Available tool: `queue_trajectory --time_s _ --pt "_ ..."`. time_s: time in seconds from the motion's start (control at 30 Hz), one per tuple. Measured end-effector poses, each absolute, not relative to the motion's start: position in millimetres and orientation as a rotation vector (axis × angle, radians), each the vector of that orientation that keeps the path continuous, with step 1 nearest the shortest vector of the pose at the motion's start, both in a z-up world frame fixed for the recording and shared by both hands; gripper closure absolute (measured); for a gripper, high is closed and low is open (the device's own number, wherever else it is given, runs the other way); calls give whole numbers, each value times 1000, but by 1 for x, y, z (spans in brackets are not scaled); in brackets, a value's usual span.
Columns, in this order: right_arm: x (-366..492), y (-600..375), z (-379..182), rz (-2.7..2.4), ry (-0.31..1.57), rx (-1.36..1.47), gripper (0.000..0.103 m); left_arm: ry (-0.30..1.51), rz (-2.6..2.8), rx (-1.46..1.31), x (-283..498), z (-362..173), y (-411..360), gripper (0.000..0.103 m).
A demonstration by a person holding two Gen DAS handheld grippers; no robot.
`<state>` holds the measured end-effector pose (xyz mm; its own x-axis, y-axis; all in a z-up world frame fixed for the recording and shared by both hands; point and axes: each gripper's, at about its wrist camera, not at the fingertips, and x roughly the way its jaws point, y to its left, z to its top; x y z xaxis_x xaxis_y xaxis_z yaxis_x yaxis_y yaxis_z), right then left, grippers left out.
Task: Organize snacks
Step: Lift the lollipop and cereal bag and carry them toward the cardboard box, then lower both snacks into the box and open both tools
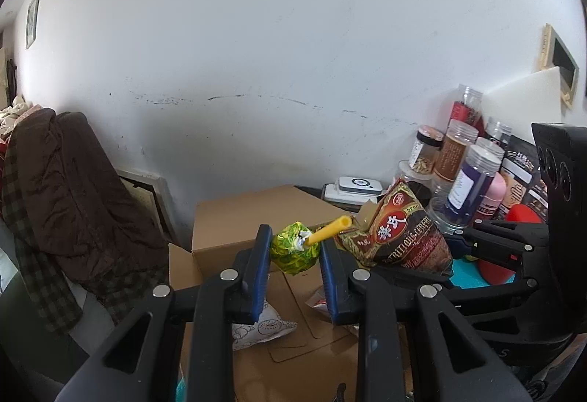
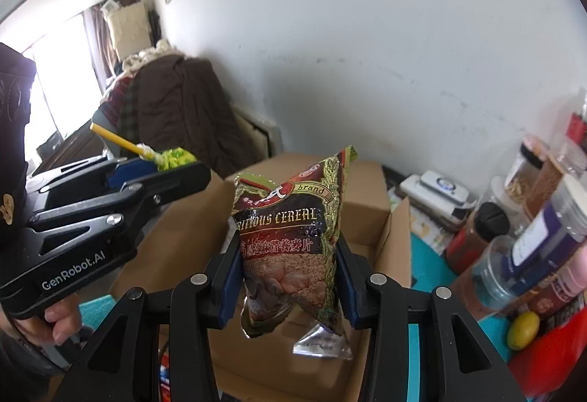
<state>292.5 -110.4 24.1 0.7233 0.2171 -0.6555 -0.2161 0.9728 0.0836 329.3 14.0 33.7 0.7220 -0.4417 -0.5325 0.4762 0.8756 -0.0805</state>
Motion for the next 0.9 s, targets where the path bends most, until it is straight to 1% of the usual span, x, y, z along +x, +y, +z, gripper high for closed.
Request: queue_trajectory --time_s 0.13,0.47,0.7,0.9 --pt "309 -111 13 240 783 -7 59 608 -489 77 345 23 11 78" --pt "337 -109 -25 232 927 12 59 738 -436 113 378 -23 -1 78" --pt "348 -110 -46 207 992 4 59 832 -407 136 393 -50 -3 78" --pt "353 -112 -57 199 1026 11 59 890 -405 136 397 -62 -2 78"
